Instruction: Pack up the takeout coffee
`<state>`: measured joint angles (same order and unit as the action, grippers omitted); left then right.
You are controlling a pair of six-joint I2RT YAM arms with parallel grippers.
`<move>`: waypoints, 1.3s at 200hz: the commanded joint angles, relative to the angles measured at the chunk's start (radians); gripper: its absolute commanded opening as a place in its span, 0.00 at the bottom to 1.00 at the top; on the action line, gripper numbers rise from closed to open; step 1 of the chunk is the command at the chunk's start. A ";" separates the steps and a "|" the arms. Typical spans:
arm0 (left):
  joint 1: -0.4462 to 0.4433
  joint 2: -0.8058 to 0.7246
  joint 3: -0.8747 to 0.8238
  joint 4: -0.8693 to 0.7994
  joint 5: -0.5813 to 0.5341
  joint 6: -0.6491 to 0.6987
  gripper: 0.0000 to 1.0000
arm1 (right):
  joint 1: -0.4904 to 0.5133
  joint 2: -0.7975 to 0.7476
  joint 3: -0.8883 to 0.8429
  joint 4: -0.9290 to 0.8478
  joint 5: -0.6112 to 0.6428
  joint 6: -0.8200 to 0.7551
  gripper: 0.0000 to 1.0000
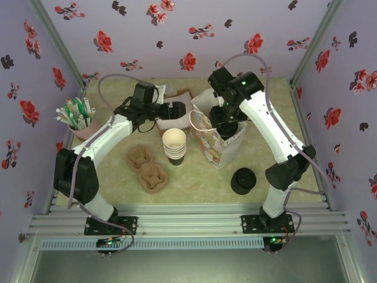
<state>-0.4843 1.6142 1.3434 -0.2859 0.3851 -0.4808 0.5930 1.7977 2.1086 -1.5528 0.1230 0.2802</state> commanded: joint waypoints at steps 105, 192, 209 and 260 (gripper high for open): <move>-0.067 0.020 0.012 -0.034 -0.046 -0.022 0.80 | -0.021 -0.052 0.010 -0.014 -0.010 -0.021 0.69; -0.066 0.130 0.113 -0.026 -0.045 -0.027 0.78 | -0.020 -0.080 -0.121 -0.014 -0.038 -0.033 0.69; -0.066 0.143 0.126 -0.024 -0.042 -0.031 0.79 | -0.018 -0.080 -0.140 -0.013 -0.048 -0.037 0.69; -0.067 0.176 0.161 -0.022 -0.030 -0.033 0.78 | -0.010 -0.060 -0.141 -0.013 -0.056 -0.047 0.68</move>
<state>-0.5461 1.7618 1.4643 -0.3149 0.3504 -0.4995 0.5785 1.7485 1.9671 -1.5463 0.0769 0.2581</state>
